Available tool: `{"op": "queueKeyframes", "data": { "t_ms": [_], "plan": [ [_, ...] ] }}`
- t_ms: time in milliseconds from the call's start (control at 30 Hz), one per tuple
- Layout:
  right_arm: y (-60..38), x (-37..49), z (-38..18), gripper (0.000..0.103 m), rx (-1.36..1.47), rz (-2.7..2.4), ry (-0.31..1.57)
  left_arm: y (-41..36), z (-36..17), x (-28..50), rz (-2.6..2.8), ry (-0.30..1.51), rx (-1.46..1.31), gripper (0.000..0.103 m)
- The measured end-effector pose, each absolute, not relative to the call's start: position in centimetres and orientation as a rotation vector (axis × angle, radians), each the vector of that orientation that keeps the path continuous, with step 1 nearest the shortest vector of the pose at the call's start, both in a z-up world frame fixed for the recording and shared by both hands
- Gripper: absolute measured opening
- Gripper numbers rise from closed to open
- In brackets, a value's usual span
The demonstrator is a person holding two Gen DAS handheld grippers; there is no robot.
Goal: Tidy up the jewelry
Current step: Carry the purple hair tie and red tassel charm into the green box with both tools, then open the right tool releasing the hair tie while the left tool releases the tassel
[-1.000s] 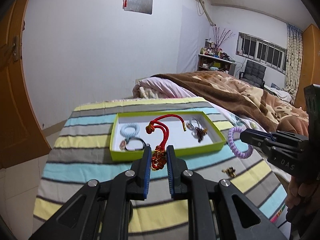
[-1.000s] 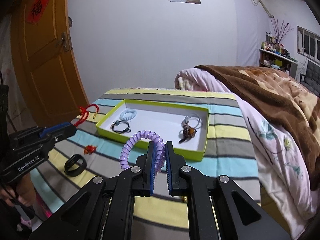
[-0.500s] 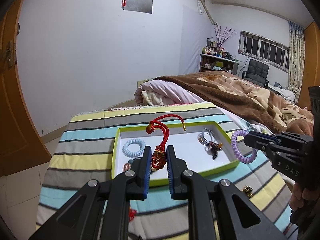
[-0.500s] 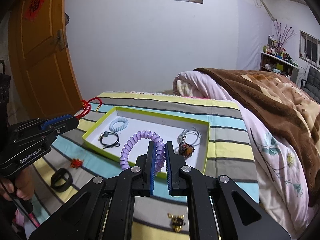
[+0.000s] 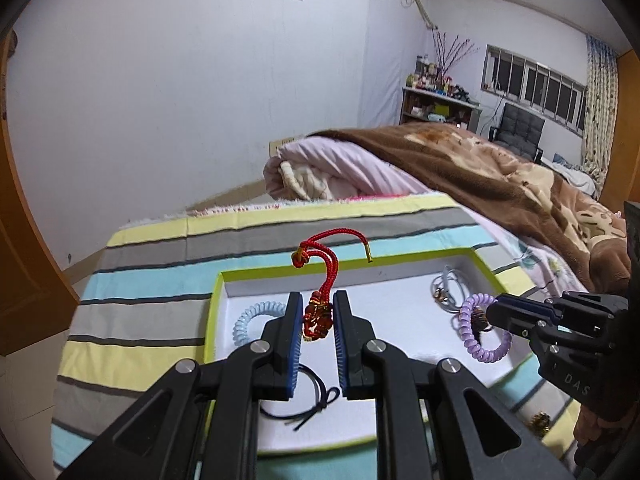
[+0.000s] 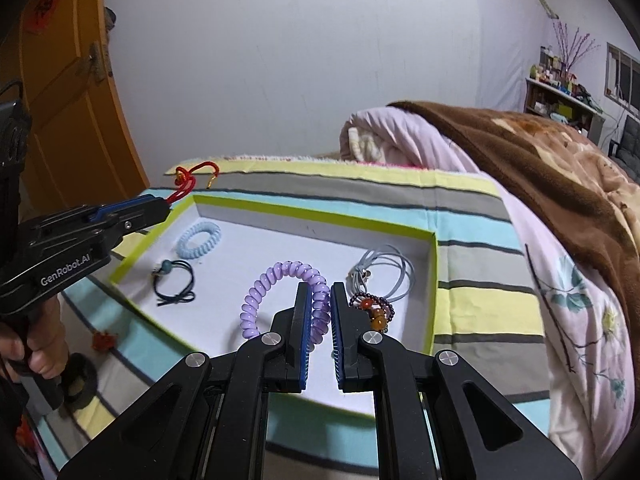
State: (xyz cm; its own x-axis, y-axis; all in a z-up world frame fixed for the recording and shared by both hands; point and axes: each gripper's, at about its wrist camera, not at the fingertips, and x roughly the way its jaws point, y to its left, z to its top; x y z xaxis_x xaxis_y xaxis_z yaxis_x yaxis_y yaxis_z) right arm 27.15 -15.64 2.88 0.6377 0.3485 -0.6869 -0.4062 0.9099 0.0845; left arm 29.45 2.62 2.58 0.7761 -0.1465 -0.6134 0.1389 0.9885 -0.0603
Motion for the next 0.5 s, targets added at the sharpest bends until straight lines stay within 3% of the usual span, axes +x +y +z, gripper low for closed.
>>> {"op": "queueKeyframes", "data": {
  "t_ms": [500],
  "plan": [
    [-14.2, 30.5, -0.3, 0.009, -0.106, 0.412, 0.849, 2.6, -1.0, 33.7, -0.183, 0.821, -0.038, 0.016]
  ]
}}
